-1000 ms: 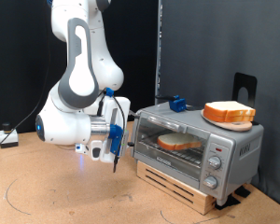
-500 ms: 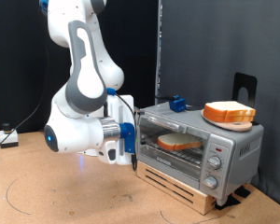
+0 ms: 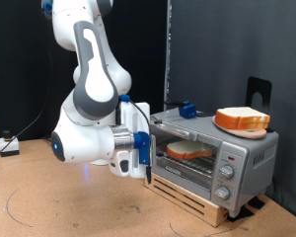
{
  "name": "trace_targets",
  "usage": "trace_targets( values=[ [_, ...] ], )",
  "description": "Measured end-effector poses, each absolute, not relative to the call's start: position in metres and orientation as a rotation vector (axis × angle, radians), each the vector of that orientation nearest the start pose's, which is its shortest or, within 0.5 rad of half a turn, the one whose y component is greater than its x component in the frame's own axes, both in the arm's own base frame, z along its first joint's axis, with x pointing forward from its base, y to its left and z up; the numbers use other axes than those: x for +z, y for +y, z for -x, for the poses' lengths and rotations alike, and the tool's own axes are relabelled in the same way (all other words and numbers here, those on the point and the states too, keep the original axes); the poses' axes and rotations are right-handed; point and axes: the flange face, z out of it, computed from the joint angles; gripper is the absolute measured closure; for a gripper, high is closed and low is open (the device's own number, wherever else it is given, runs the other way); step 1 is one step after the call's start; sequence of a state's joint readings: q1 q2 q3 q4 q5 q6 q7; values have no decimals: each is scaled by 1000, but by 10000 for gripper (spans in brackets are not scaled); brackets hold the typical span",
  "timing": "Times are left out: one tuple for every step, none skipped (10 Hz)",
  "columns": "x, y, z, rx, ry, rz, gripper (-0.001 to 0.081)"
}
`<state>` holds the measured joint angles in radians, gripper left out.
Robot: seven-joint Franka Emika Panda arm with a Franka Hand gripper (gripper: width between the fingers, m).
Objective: Make a piece of toast with the oven
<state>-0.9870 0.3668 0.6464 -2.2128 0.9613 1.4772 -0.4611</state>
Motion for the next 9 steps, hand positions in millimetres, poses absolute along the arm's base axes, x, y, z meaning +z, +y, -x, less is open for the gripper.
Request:
trace_targets(
  values=[
    [269, -62, -477, 444, 197, 1640, -3],
    [266, -61, -489, 382, 166, 1644, -3],
    [262, -60, -502, 329, 168, 1653, -3],
    [258, -60, -515, 292, 200, 1662, -3],
    [254, -60, -527, 266, 245, 1673, -3],
    [250, -61, -538, 261, 293, 1687, -3],
    [244, -62, -549, 243, 341, 1713, -3],
    [238, -60, -557, 229, 368, 1732, -3],
    [239, -60, -556, 237, 361, 1725, -3]
  ],
)
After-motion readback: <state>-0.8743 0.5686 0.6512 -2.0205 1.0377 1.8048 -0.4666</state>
